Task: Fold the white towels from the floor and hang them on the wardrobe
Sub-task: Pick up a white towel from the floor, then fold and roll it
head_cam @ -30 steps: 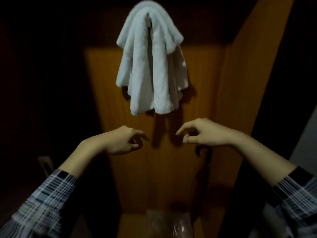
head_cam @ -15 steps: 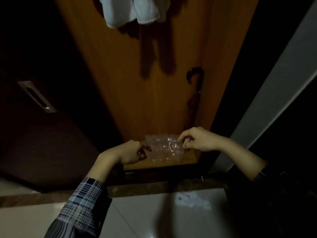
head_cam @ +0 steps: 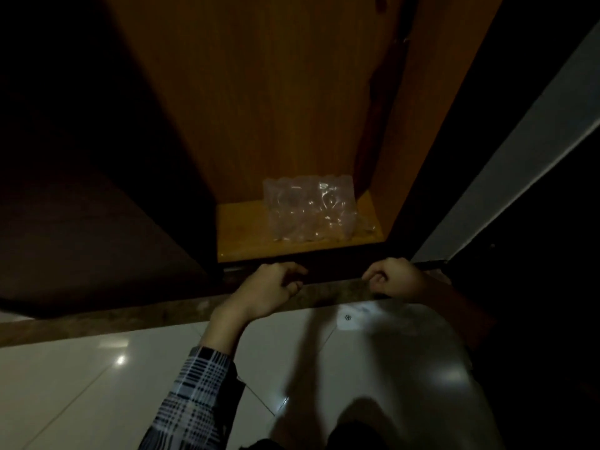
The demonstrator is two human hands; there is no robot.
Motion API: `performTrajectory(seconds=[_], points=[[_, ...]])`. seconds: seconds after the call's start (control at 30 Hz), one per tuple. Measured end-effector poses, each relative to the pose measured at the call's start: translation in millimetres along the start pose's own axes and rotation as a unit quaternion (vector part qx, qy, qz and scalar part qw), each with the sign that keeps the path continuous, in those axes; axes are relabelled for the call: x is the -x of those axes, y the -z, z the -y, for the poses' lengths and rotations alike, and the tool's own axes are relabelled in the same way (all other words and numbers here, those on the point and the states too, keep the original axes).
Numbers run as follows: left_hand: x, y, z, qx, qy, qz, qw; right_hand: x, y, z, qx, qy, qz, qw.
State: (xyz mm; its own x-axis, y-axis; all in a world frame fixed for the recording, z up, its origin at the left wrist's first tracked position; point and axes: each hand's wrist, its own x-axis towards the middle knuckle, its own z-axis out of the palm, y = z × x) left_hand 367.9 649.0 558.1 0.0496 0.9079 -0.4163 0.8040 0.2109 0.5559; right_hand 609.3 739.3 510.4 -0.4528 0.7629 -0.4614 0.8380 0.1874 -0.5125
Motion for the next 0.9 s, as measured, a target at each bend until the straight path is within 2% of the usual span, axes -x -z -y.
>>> performTrajectory(seconds=[0.13, 0.27, 0.43, 0.6, 0.67, 0.73, 0.77, 0.8, 0.83, 0.87, 0.9], points=[[-38.6, -90.0, 59.1, 0.056, 0.013, -0.039, 0.998, -52.6, -88.8, -69.1, 0.013, -0.022, 0.033, 0.999], [-75.7, -173.7, 113.9, 0.095, 0.013, -0.063, 0.993, -95.0, -167.5, -137.6, 0.007, -0.029, 0.029, 0.999], [-128.6, -260.1, 175.4, 0.108, 0.028, -0.084, 0.99, -142.9, -256.1, -223.6, 0.054, -0.056, 0.028, 0.997], [-172.0, -321.5, 212.0, 0.107, 0.013, -0.099, 0.989, -187.7, -323.6, -291.3, 0.063, -0.083, 0.009, 0.995], [-183.8, -338.6, 223.0, 0.106, 0.008, -0.106, 0.989, -199.3, -344.9, -303.8, 0.098, -0.075, 0.031, 0.992], [-191.4, -349.7, 231.1, 0.09, 0.002, -0.097, 0.991, -212.0, -363.5, -319.1, 0.115, -0.043, -0.012, 0.992], [-194.3, -353.3, 233.7, 0.07, -0.002, -0.088, 0.994, -219.0, -374.8, -330.3, 0.161, -0.028, 0.037, 0.986], [-197.5, -354.7, 235.3, 0.052, -0.008, -0.083, 0.995, -229.1, -387.5, -347.5, 0.251, -0.026, 0.035, 0.967], [-200.7, -355.1, 236.7, 0.042, -0.014, -0.082, 0.996, -233.8, -398.3, -358.8, 0.322, -0.038, 0.073, 0.943], [-202.9, -355.3, 238.2, 0.038, -0.019, -0.085, 0.995, -228.9, -402.7, -360.0, 0.397, -0.009, 0.086, 0.914], [-203.8, -355.9, 239.8, 0.032, -0.021, -0.089, 0.995, -224.7, -404.1, -359.2, 0.387, -0.02, 0.062, 0.92]])
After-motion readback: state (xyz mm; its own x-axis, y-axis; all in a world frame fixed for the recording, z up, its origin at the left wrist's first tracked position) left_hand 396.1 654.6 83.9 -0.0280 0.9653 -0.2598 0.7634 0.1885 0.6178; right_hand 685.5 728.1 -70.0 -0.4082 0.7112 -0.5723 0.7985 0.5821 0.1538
